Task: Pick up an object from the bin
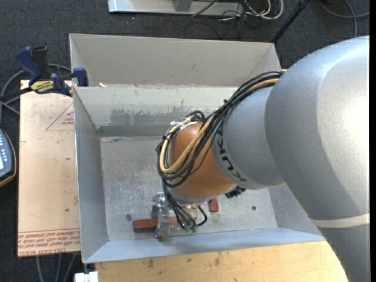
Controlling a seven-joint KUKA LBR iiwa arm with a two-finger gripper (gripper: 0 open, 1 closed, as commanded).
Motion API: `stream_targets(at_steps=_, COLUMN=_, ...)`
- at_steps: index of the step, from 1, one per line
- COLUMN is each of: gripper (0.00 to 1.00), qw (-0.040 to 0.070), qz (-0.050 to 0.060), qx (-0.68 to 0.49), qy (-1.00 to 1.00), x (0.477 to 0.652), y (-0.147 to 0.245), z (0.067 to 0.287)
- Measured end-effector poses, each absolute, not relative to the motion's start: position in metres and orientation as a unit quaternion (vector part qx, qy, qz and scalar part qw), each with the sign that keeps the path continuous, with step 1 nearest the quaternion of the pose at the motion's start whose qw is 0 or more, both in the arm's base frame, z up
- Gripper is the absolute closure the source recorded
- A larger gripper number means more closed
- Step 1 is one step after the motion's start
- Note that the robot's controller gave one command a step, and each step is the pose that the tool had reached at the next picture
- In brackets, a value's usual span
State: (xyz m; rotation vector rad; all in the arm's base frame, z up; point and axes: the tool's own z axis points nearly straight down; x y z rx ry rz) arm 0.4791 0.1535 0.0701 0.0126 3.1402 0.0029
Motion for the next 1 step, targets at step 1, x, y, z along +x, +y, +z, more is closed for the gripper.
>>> stream_targets(at_steps=1, gripper=1.00, qw=0.005, qz=0.002, qx=0.006, qy=1.000, x=0.5071, y=0.1616, z=0.2023)
